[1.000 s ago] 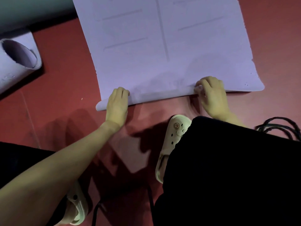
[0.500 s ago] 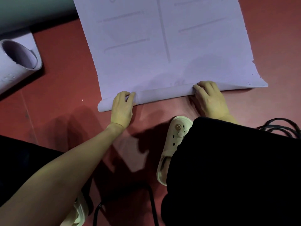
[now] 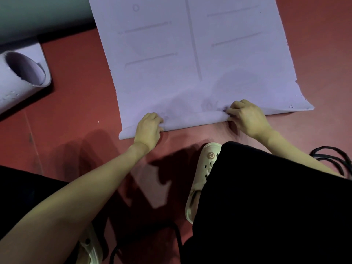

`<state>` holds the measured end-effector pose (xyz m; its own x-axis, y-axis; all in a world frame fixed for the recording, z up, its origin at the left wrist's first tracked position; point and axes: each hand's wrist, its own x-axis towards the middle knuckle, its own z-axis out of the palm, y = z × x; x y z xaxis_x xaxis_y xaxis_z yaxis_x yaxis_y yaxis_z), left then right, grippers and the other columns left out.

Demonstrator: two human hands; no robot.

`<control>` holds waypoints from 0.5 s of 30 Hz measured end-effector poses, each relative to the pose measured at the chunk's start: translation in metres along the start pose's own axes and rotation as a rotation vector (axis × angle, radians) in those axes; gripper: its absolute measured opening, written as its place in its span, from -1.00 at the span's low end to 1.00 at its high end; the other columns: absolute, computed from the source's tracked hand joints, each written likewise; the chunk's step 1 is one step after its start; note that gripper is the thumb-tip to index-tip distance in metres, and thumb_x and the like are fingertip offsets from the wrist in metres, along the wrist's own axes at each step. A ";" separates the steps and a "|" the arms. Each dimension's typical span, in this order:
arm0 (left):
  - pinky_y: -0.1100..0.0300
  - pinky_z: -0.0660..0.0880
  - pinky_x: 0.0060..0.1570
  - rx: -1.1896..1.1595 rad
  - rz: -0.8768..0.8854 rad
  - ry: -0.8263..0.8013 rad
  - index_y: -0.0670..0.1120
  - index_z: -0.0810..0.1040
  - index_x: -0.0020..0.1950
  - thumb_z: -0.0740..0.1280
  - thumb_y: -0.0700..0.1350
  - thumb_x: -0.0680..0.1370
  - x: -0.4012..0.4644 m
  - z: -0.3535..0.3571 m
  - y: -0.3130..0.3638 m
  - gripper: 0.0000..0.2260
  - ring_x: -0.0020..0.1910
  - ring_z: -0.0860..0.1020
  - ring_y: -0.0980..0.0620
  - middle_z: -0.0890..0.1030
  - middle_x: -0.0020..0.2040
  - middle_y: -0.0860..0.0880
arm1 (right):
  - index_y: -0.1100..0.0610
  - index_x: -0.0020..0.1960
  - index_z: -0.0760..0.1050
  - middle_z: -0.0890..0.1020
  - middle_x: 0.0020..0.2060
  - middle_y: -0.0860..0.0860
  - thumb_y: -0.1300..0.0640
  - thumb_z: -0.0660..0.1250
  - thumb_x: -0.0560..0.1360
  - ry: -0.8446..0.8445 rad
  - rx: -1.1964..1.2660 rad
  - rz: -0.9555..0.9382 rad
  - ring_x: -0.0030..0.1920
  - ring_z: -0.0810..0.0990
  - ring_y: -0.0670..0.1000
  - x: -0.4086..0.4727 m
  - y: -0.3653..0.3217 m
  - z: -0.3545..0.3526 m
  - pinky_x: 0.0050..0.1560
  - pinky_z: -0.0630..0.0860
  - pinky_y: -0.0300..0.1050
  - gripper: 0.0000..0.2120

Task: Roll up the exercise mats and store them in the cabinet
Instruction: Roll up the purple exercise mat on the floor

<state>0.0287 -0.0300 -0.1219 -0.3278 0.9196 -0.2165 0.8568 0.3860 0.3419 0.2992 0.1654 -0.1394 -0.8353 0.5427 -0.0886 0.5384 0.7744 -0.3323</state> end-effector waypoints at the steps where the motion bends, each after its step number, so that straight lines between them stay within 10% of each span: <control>1: 0.06 0.38 -0.02 -0.010 -0.014 -0.040 -0.25 0.63 -0.03 0.41 -0.27 0.47 0.002 -0.001 -0.001 -0.90 -0.03 0.50 -0.20 0.60 -0.06 -0.18 | 0.20 -0.11 0.63 0.60 -0.20 0.09 0.27 0.43 0.42 -0.032 -0.004 -0.001 -0.22 0.51 0.19 0.001 0.000 -0.001 -0.33 0.35 -0.12 -0.95; 15: 0.19 0.50 0.08 -0.249 -0.266 -0.536 -0.16 0.71 0.01 0.54 -0.16 0.39 0.041 -0.024 -0.014 -0.78 -0.08 0.60 0.05 0.71 -0.03 -0.06 | 0.10 -0.05 0.66 0.68 -0.12 0.00 0.13 0.37 0.47 -0.485 0.003 0.093 -0.08 0.55 0.11 0.036 0.002 -0.025 -0.11 0.25 -0.17 -0.89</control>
<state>-0.0063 0.0038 -0.1134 -0.2171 0.6505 -0.7278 0.6348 0.6605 0.4010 0.2730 0.1945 -0.1198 -0.7396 0.3950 -0.5449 0.6137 0.7282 -0.3051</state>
